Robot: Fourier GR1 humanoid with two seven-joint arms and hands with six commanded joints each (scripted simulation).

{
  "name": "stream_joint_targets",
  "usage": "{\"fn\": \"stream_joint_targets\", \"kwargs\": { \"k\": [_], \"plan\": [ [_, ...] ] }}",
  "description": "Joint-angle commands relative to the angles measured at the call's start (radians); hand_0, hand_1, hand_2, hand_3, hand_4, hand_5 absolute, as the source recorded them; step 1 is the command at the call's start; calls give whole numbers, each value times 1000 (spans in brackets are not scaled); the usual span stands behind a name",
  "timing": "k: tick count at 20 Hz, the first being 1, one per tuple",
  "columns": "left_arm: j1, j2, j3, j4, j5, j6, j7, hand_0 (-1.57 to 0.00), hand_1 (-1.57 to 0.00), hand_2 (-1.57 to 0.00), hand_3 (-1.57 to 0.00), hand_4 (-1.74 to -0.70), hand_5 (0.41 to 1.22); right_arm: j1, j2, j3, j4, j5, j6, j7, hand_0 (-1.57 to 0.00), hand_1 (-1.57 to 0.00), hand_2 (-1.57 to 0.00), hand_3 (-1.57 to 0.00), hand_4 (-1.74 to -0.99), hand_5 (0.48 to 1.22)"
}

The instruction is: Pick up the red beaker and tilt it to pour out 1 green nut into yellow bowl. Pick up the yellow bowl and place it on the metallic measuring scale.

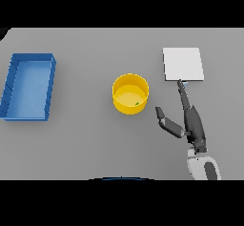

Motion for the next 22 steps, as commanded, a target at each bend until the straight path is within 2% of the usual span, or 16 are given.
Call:
{"fn": "stream_joint_targets", "kwargs": {
  "k": [1,4,9,11,12,13,14,16,17,19,20,22],
  "plan": [
    [51,-4,3,-55,23,28,46,-1571,-1571,-1571,-1464,-1741,1221,-12,1,-2,10,1,-3,3,1,1,1,1,-1035,650],
    [190,5,2,-196,67,94,60,-1571,-1571,-1571,-1441,-1741,1221,-5,-3,-5,26,1,-4,-19,1,1,1,1,-1018,645],
    [302,-24,-9,-315,114,188,82,-1571,-1571,-1571,-1512,-1741,1221,6,-2,-11,22,-25,10,-45,1,1,1,1,-1004,648],
    [331,-25,-16,-350,134,206,105,-1571,-1571,-1571,-1533,-1741,1173,-7,2,-14,26,-34,12,-30,1,1,1,1,-1006,647],
    [345,-23,-13,-361,144,214,111,-1571,-1571,-1571,-1541,-1741,1151,5,-1,-13,32,-37,15,-67,1,1,1,1,-1012,650],
    [354,-32,-23,-365,140,219,129,-1571,-1571,-1571,-1547,-1741,1123,8,4,-7,19,-30,10,-58,1,1,1,1,-1010,650],
    [378,-28,-28,-386,137,222,129,-1571,-1571,-1571,-1552,-1741,1088,16,-1,-8,15,-26,9,-67,1,1,1,1,-1012,648],
    [395,-12,-45,-404,111,224,134,-1571,-1571,-1571,-1559,-1713,991,12,2,-12,12,-28,5,-47,1,1,1,1,-1017,638],
    [407,-1,-50,-422,105,219,138,-1571,-1571,-1571,-1561,-1645,941,-2,-4,-19,22,-32,7,-39,1,1,1,1,-1021,636],
    [429,11,-63,-459,99,205,162,-1571,-1571,-1563,-1536,-1401,848,7,-4,-12,23,-19,3,-48,1,1,1,1,-1017,635],
    [443,18,-66,-471,99,201,163,-1571,-1543,-1501,-1470,-1275,810,-4,5,-8,27,-19,2,-37,1,1,1,1,-1012,634],
    [465,35,-62,-500,115,180,155,-1393,-1215,-1209,-1136,-1068,749,-3,9,-12,30,-26,-2,-52,1,1,1,1,-1007,635]
  ]
}}
